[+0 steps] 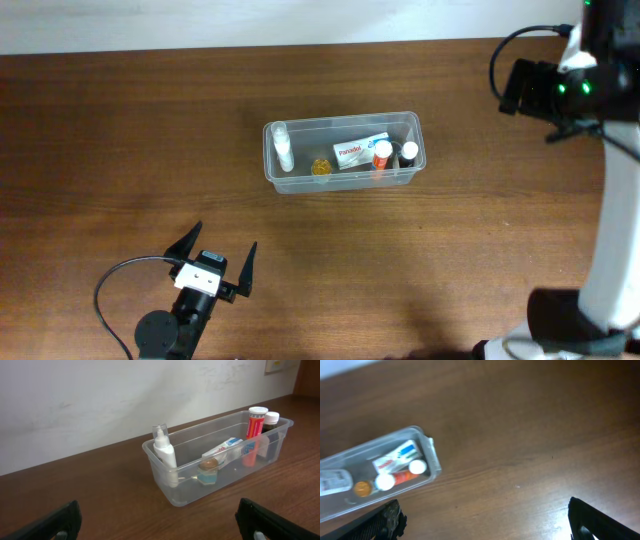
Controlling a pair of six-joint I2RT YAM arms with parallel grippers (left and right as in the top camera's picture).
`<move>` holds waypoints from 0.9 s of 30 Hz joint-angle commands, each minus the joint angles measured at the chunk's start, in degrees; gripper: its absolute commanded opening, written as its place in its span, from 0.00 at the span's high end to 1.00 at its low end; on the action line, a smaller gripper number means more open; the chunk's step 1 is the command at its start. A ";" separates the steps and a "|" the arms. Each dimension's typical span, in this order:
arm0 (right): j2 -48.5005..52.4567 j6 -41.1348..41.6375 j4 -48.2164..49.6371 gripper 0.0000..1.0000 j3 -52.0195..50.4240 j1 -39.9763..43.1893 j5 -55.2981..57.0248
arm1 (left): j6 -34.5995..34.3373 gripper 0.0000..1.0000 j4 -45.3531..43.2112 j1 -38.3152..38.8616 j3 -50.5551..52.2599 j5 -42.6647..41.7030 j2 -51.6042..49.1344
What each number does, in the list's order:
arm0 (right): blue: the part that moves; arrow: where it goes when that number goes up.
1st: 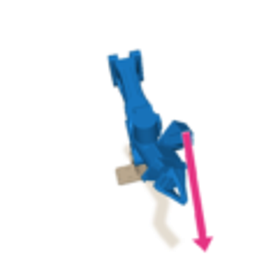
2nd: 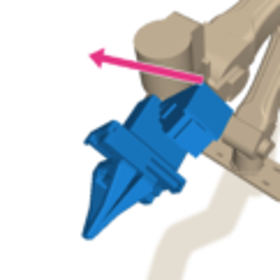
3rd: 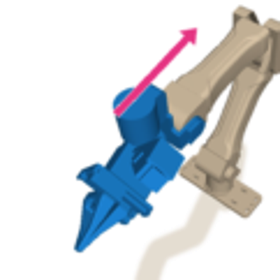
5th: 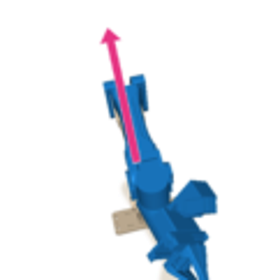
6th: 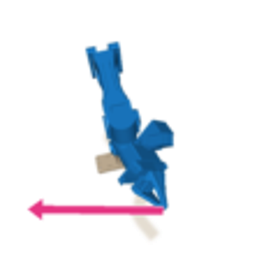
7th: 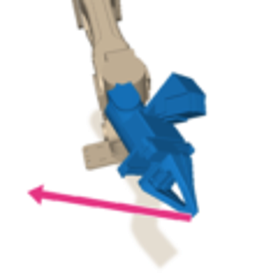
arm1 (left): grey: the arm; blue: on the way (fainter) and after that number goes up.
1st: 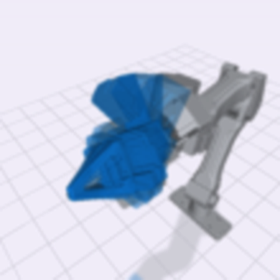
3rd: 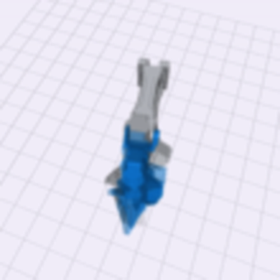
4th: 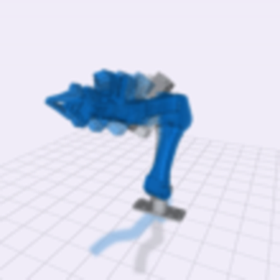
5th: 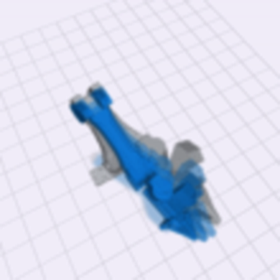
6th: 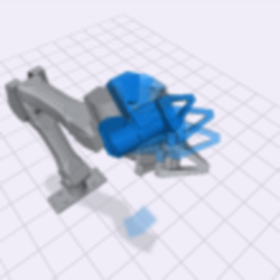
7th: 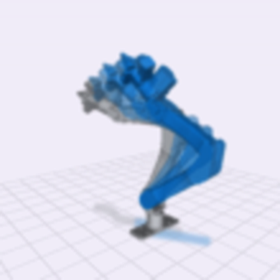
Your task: Pack container
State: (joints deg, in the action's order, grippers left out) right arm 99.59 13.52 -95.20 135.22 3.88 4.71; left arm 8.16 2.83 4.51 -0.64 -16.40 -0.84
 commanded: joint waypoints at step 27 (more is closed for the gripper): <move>-67.84 0.55 54.77 0.02 -89.79 -8.48 -3.78 | 0.72 0.01 0.48 0.33 0.13 0.81 0.55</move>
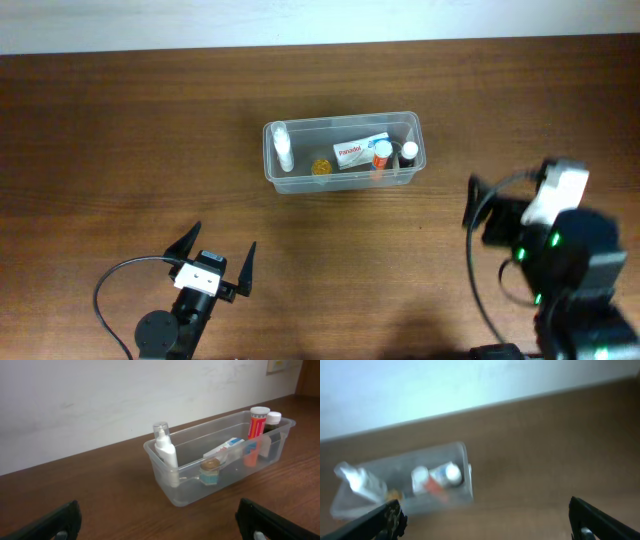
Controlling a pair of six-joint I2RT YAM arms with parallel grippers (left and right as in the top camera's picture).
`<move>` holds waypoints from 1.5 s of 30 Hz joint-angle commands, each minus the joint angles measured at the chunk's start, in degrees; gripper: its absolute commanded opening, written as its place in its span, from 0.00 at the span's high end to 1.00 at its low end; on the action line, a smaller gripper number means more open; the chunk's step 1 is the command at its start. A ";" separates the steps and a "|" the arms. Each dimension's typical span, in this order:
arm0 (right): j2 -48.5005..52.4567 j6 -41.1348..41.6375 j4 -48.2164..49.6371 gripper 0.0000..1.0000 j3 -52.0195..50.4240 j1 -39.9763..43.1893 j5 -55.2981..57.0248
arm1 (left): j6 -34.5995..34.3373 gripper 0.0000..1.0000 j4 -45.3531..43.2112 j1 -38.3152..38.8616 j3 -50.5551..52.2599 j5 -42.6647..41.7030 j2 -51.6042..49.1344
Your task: Pack container
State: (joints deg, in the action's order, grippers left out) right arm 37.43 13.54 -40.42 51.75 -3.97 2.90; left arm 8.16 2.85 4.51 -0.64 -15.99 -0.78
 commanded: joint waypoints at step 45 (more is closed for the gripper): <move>-37.24 -13.57 42.91 0.02 -47.50 -0.46 -10.14 | 0.72 0.01 0.44 0.33 0.13 0.39 0.48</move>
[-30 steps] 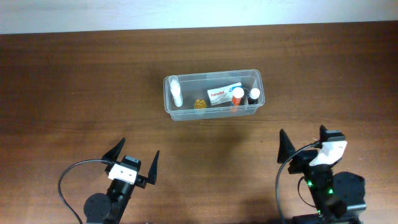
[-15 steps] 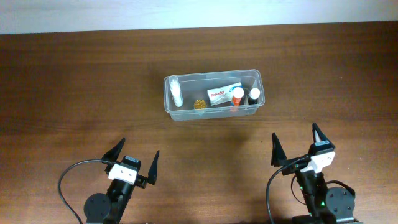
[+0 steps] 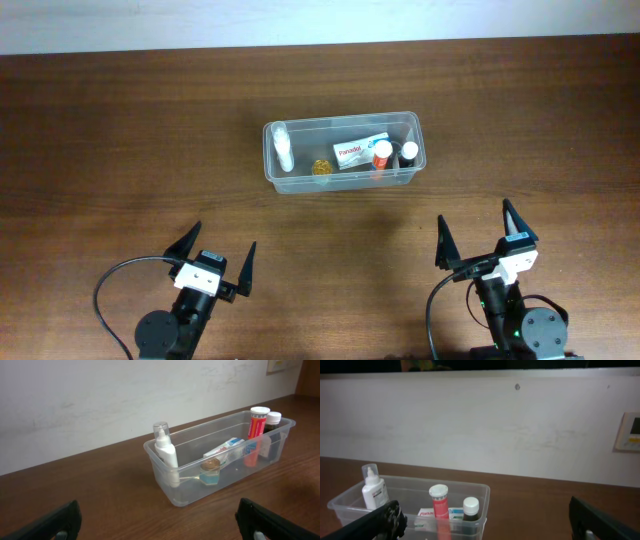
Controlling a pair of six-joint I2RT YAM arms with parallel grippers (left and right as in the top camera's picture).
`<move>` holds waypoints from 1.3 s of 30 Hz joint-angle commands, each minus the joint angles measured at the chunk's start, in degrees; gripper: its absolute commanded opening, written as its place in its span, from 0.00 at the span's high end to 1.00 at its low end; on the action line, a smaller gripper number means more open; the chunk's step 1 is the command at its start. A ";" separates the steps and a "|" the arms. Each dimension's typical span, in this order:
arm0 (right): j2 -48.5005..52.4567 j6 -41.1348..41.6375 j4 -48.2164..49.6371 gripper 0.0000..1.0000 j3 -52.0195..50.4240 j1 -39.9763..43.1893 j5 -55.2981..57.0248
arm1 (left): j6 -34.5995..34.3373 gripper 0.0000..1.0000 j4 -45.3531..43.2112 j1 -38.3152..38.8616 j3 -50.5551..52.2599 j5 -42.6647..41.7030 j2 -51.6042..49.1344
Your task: Pack container
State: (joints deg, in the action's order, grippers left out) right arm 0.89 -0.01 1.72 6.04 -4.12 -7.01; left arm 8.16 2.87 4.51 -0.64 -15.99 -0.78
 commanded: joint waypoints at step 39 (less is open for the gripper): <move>-0.70 0.00 -5.57 0.01 -5.73 -0.33 -0.09 | 0.72 0.01 0.44 0.33 0.13 0.39 0.48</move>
